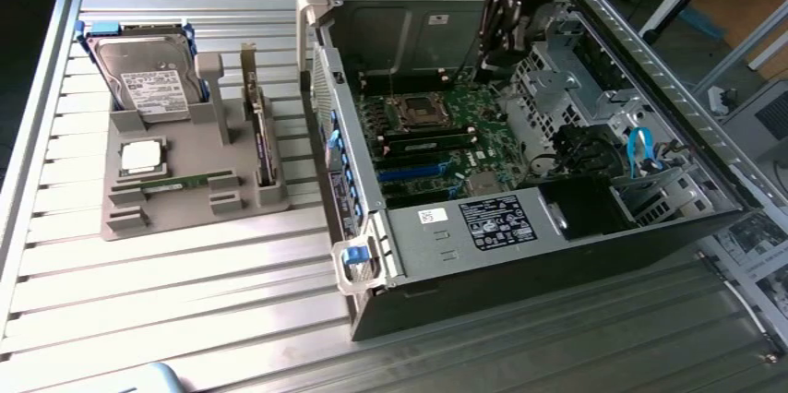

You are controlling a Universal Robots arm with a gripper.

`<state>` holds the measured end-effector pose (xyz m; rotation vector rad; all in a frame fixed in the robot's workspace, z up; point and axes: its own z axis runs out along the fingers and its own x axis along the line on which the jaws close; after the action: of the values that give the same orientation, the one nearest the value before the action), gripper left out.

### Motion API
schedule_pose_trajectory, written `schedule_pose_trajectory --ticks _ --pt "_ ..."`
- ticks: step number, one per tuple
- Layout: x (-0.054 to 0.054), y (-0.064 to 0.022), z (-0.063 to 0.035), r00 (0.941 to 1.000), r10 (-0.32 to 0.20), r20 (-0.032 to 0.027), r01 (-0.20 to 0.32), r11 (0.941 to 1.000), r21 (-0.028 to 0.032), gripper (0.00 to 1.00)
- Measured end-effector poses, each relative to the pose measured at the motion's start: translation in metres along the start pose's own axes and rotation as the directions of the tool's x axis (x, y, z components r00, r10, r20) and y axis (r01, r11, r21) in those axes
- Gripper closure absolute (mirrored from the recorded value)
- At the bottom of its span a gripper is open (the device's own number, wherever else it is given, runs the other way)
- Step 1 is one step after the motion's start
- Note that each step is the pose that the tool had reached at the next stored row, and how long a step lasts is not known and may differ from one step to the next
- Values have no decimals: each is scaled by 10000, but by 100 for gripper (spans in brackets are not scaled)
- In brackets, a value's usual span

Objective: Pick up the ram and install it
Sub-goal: 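Press down the ram until it locks into place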

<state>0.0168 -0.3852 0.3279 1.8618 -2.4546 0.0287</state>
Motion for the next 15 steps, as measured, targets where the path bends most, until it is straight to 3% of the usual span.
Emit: schedule_pose_trajectory --ticks 15 --pt "-19 17 0 9967 809 16 -809 9967 -48 89"
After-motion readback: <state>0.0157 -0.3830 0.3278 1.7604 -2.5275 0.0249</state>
